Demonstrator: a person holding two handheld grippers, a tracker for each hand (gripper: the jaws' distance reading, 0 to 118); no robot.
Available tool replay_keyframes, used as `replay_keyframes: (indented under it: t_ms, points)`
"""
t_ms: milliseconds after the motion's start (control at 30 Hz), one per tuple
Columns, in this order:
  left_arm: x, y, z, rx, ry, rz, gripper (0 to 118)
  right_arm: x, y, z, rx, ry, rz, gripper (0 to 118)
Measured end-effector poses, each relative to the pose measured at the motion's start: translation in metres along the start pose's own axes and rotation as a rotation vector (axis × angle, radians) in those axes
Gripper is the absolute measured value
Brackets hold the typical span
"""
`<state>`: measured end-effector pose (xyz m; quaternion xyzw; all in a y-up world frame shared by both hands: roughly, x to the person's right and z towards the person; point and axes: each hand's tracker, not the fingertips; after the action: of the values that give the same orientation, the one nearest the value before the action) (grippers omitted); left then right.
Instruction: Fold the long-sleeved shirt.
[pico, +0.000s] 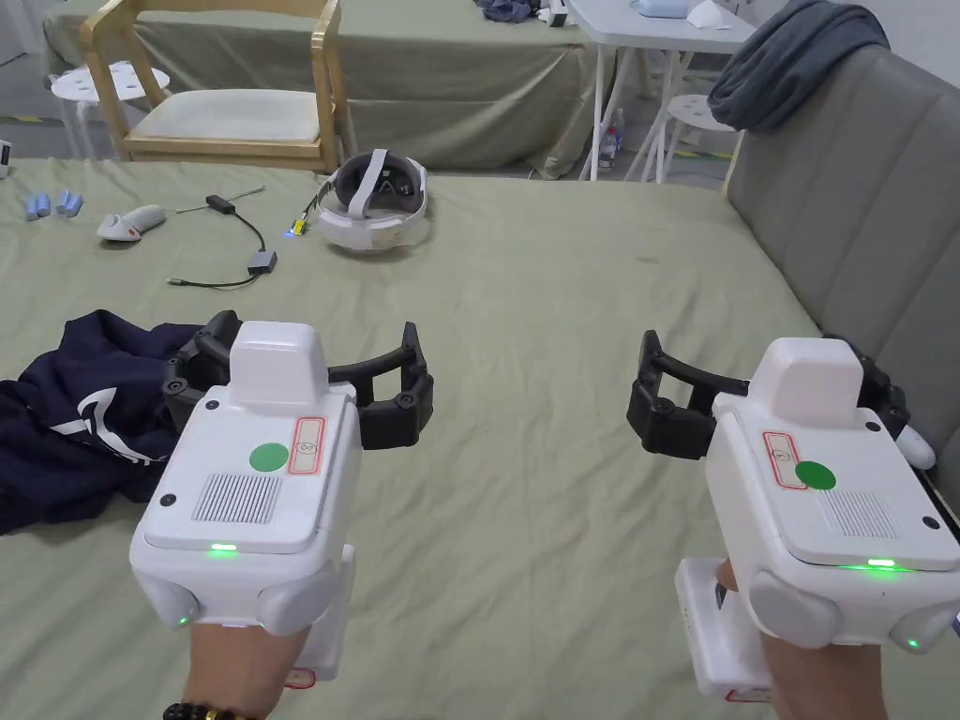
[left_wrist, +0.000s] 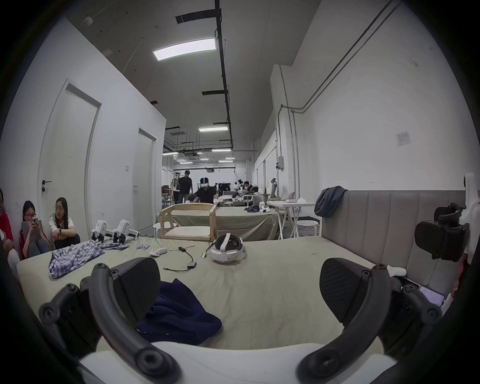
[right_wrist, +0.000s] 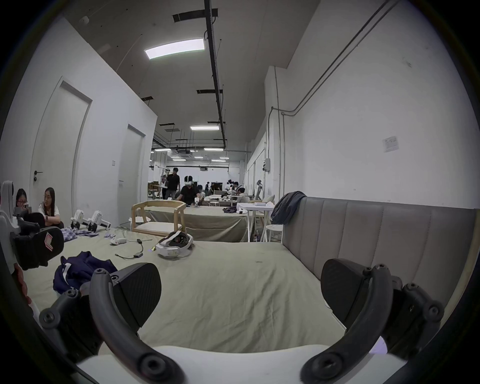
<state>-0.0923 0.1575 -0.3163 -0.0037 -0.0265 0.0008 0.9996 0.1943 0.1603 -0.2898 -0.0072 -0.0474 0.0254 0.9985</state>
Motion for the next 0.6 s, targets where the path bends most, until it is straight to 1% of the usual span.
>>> replay_keyframes:
  t_ms: [600]
  points:
    - [0.0021,0.0008,0.0005,0.004,0.001,-0.006,111,0.0034,-0.0037,-0.0036,0.002,0.000,-0.003,118]
